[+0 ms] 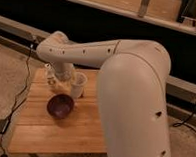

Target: Place the ceramic cup in the ceramic bowl

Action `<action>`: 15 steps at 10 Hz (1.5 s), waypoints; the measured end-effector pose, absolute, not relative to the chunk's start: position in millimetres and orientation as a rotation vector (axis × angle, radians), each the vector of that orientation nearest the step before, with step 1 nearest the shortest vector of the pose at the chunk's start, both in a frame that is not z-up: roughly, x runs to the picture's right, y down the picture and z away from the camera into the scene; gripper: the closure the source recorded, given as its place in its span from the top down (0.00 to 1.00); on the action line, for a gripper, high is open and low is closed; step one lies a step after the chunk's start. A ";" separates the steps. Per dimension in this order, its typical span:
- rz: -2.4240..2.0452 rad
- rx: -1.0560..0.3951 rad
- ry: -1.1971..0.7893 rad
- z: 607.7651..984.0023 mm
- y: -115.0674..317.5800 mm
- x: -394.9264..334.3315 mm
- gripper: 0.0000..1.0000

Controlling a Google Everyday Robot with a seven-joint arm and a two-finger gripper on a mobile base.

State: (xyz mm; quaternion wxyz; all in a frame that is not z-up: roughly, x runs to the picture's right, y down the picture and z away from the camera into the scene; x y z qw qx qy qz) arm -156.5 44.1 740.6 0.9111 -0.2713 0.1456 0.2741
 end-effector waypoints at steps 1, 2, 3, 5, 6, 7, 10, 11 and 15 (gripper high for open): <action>0.543 -0.564 0.289 735.4 49.6 -165.8 0.00; 0.519 -0.570 0.276 729.8 55.9 -175.6 0.00; 0.490 -0.582 0.260 724.2 64.6 -187.1 0.00; 0.472 -0.606 0.236 721.5 77.6 -200.7 0.00; 0.467 -0.626 0.218 720.4 86.9 -209.3 0.00; 0.464 -0.642 0.202 721.4 96.4 -216.3 0.00; 0.428 -0.628 0.197 735.7 118.1 -217.7 0.00; 0.412 -0.612 0.199 740.7 122.2 -217.3 0.00; 0.373 -0.529 0.220 758.8 131.1 -219.6 0.00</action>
